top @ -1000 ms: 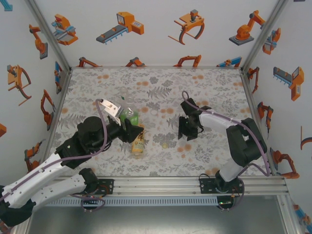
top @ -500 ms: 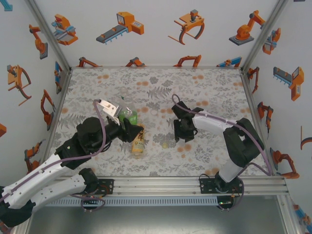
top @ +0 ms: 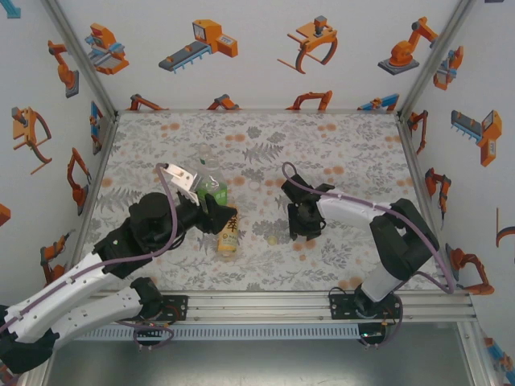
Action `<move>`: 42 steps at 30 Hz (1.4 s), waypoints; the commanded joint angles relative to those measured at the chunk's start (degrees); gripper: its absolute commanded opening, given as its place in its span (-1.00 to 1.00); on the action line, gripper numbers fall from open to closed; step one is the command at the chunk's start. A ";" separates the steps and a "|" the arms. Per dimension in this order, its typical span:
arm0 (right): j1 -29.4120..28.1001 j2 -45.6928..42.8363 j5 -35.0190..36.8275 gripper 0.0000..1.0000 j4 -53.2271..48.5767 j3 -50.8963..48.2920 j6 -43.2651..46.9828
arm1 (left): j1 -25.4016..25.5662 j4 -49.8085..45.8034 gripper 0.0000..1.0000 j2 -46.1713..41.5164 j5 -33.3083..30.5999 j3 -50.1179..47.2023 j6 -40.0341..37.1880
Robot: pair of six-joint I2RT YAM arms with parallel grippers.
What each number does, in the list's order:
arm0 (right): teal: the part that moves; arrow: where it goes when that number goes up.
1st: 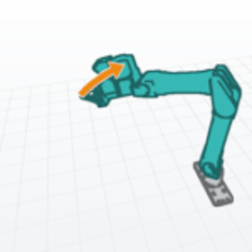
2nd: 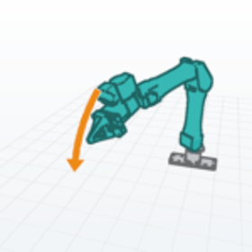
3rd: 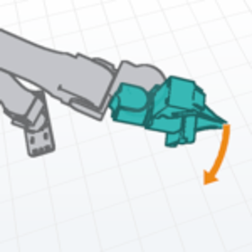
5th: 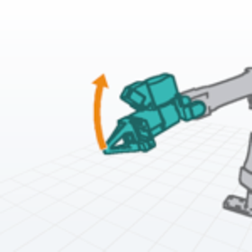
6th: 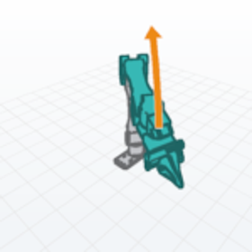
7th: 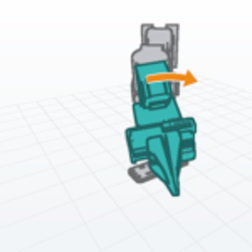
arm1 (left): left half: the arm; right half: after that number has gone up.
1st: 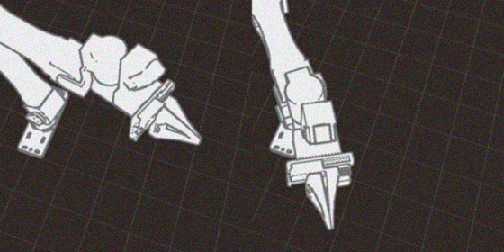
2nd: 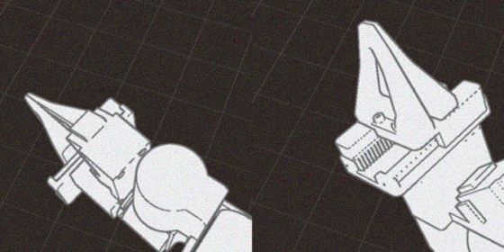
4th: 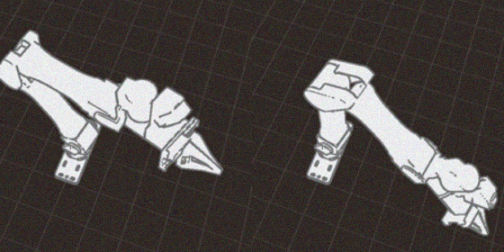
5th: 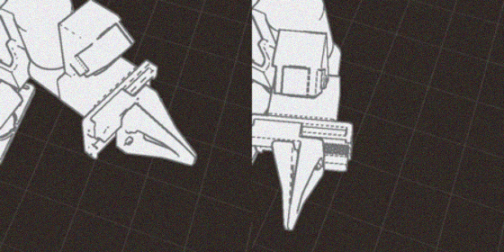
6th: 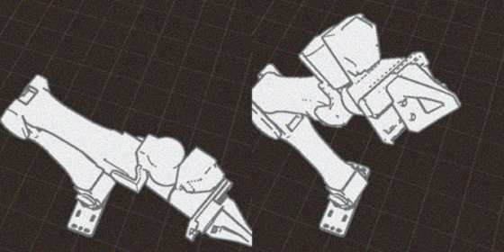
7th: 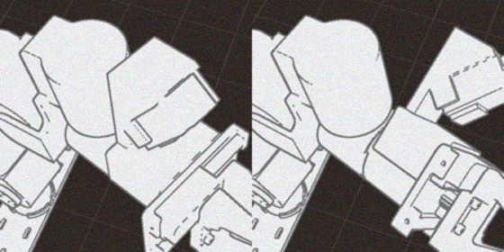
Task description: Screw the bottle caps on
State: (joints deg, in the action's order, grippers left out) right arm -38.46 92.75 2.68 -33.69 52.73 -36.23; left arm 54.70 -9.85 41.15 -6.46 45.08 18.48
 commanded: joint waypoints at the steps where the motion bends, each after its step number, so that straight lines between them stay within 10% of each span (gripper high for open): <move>1: -0.65 -1.77 1.45 -0.10 -0.82 -0.87 -1.30 | -0.29 1.94 -1.00 0.24 -0.57 -0.52 1.02; 42: -1.30 -2.89 2.50 -0.36 0.98 -1.39 -1.08 | -0.38 1.61 -1.00 0.89 -1.19 -0.54 1.48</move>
State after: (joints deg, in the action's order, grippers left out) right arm -39.27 91.90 3.99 -32.14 51.81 -36.67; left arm 54.65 -9.85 41.82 -7.70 44.86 19.14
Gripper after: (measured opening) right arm 0.365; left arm 0.549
